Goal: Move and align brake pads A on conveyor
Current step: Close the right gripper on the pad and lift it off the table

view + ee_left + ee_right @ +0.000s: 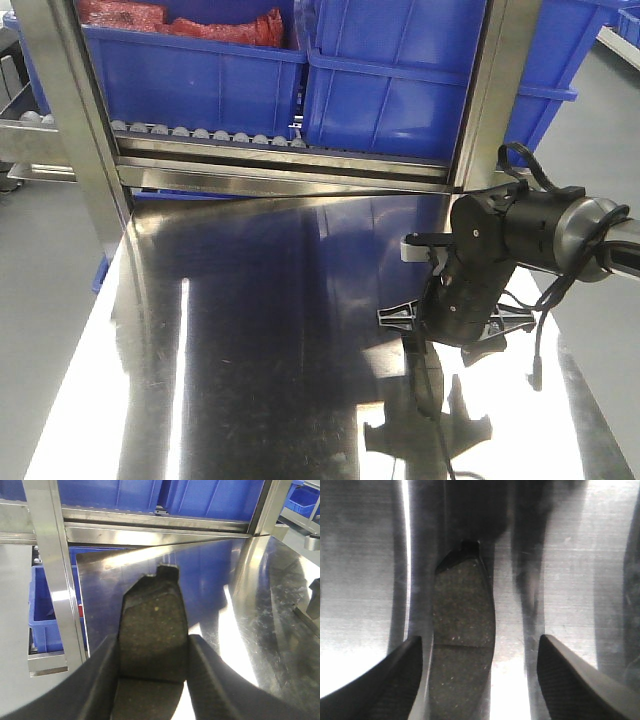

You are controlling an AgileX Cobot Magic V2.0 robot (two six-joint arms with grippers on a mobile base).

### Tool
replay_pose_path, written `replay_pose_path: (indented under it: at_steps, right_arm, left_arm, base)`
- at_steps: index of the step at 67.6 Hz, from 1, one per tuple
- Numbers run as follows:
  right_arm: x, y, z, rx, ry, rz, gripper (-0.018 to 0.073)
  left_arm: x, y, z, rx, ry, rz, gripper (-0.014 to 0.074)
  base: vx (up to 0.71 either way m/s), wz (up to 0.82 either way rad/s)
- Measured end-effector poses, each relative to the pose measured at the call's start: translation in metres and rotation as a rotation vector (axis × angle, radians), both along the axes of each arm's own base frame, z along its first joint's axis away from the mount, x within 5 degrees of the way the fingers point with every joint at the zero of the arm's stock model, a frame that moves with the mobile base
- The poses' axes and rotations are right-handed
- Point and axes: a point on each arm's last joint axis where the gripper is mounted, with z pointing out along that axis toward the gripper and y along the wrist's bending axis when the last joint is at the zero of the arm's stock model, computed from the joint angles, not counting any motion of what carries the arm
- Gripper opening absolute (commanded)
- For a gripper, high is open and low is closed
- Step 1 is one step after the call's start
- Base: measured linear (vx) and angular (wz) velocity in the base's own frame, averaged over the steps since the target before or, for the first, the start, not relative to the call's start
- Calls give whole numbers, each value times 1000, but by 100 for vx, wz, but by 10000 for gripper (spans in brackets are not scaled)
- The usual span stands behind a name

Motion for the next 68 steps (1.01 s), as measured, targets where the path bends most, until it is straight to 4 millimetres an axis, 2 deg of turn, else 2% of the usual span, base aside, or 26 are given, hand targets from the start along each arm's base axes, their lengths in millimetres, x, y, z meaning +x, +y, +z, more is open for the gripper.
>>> replay_pose_path:
  at_steps: [22,29,35,54,68]
  right_arm:
    - [3,4,-16,-7,35,14,466]
    - [4,4,-19,-6,31,15,435]
    - [5,4,-19,-4,24,16,361]
    - [5,5,-19,-3,23,24,-10]
    - [5,4,-15,-4,14,34,-11]
  left_arm:
    - [0,0,0,0,0,0,-6]
    - [0,0,0,0,0,0,-6]
    - [0,0,0,0,0,0,-6]
    - [0,0,0,0,0,0,-6]
    - [0,0,0,0,0,0,-6]
  base:
    - [0,0]
    - [0,0]
    - [0,0]
    - [0,0]
    - [0,0]
